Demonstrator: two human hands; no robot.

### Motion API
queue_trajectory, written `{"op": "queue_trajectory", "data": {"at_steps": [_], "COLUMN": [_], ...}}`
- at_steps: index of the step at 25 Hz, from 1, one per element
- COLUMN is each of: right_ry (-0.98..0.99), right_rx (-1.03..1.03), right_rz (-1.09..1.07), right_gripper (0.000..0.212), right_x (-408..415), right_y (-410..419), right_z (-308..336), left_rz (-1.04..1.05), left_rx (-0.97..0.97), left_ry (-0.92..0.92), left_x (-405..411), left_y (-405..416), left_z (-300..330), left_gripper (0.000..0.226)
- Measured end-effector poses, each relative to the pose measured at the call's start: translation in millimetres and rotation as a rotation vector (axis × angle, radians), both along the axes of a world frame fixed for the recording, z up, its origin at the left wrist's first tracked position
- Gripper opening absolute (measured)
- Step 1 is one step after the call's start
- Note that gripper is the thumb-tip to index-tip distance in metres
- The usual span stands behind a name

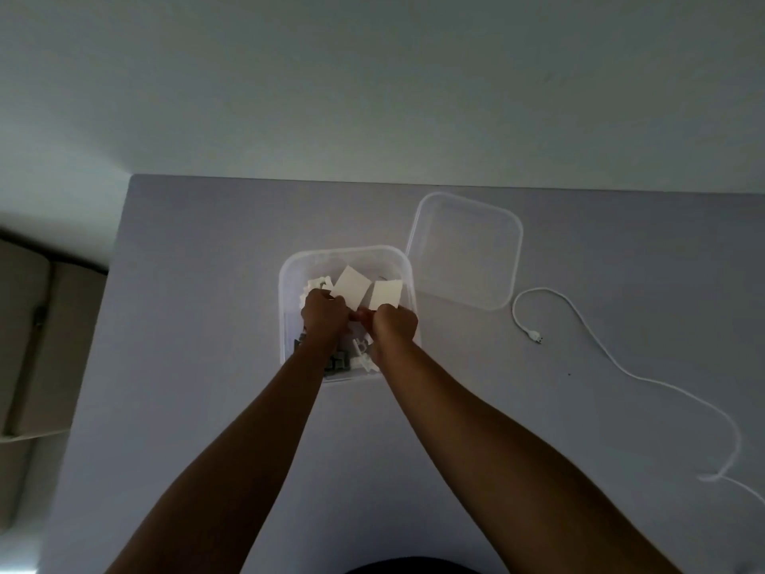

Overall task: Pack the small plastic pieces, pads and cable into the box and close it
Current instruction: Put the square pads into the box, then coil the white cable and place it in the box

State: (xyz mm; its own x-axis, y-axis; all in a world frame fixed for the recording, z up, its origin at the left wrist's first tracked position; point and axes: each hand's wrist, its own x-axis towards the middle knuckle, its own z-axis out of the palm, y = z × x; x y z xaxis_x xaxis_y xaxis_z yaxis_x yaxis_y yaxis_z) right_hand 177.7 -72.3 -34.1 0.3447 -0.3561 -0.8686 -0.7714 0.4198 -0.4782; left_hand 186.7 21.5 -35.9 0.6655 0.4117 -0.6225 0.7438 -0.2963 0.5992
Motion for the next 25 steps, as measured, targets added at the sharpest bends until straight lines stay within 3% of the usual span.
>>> {"op": "queue_trajectory", "data": {"at_steps": [4, 7, 8, 11, 14, 18, 21, 25], "right_ry": [0.0, -0.168, -0.262, -0.483, -0.362, -0.192, -0.229, -0.157], "right_rx": [0.067, 0.028, -0.072, -0.631, -0.876, -1.045, -1.022, -0.711], "right_rz": [0.061, 0.166, 0.245, 0.424, 0.509, 0.914, 0.963, 0.695], "right_gripper": [0.025, 0.018, 0.017, 0.015, 0.022, 0.028, 0.019, 0.016], "right_x": [-8.6, -23.6, -30.9, -47.3, -60.1, -79.5, -83.8, -87.6], "right_y": [-9.6, -30.4, -44.8, -104.1, -175.4, -244.8, -264.1, -263.1], "right_z": [13.2, 33.2, 40.6, 43.9, 9.1, -25.7, -28.5, -4.3], "left_rz": [-0.189, -0.305, -0.337, -0.423, -0.556, -0.728, -0.834, -0.916], "left_rx": [0.083, 0.145, 0.184, 0.277, 0.206, 0.128, 0.109, 0.066], "left_ry": [-0.016, -0.091, -0.129, -0.282, -0.439, -0.501, -0.526, -0.516], "left_x": [-5.5, -9.2, -10.8, -14.7, -21.0, -36.5, -49.1, -55.8], "left_y": [-5.9, -10.2, -13.8, -34.6, -66.6, -111.6, -138.5, -160.7], "left_z": [6.7, 16.6, 22.7, 43.9, 53.7, 54.5, 56.2, 61.0], "left_gripper": [0.025, 0.03, 0.03, 0.031, 0.024, 0.017, 0.017, 0.025]}}
